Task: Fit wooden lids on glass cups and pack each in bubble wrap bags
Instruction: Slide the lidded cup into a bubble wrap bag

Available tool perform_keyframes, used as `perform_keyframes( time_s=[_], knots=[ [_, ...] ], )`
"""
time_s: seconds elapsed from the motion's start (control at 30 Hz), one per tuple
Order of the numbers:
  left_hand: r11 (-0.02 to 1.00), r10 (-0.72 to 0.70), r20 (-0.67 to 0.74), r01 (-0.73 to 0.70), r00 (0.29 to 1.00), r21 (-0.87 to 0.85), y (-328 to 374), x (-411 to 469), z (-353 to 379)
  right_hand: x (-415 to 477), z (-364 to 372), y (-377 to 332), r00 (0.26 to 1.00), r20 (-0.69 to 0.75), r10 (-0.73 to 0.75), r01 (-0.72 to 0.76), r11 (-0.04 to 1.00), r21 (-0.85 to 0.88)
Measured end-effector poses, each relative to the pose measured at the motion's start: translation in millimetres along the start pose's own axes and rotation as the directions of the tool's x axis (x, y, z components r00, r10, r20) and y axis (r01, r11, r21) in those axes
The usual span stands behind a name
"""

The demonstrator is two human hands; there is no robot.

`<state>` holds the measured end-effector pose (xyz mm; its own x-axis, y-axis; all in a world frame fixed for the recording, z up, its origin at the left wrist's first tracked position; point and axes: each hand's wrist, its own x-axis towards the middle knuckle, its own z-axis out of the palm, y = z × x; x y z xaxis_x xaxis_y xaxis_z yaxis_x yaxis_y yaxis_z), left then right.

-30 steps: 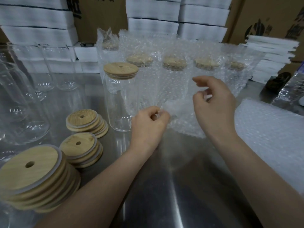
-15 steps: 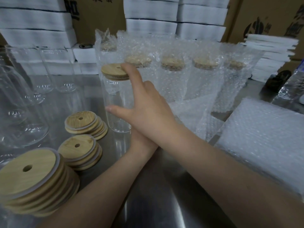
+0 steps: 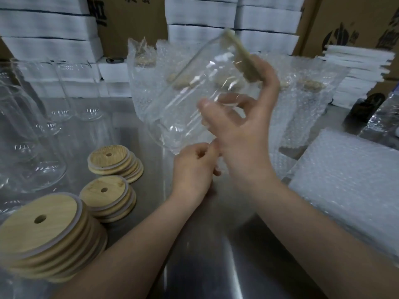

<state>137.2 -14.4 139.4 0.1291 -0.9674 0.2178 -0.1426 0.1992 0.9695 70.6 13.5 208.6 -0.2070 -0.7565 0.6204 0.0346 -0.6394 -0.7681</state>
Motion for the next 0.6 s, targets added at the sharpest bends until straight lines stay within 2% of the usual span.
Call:
perform_keyframes(
  time_s=[0.07, 0.13, 0.27, 0.43, 0.6],
  knots=[
    [0.995, -0.032, -0.029, 0.029, 0.999, -0.100, 3.7, 0.2, -1.5, 4.9, -12.1, -3.0, 0.997, -0.017, 0.079, -0.077, 0.990, 0.116],
    [0.985, -0.080, -0.060, 0.069, 0.995, -0.156, 5.7, 1.8, -1.6, 10.2, -27.2, -5.5, 0.995, -0.013, 0.095, -0.092, 0.984, 0.153],
    [0.951, -0.172, -0.030, 0.158, 0.985, -0.267, 9.3, 3.0, -4.6, 15.4, -37.6, -3.0, 0.999, 0.039, 0.027, -0.030, 0.998, 0.058],
    [0.861, -0.256, 0.003, 0.229, 0.967, -0.454, 15.5, 5.3, -13.2, 18.7, -43.8, -3.4, 0.992, 0.096, -0.078, 0.081, 0.996, -0.035],
    [0.873, -0.224, -0.027, 0.188, 0.974, -0.451, 12.6, 4.4, -10.4, 21.9, -47.8, -0.8, 0.985, 0.121, -0.123, 0.141, 0.979, -0.149]
  ],
)
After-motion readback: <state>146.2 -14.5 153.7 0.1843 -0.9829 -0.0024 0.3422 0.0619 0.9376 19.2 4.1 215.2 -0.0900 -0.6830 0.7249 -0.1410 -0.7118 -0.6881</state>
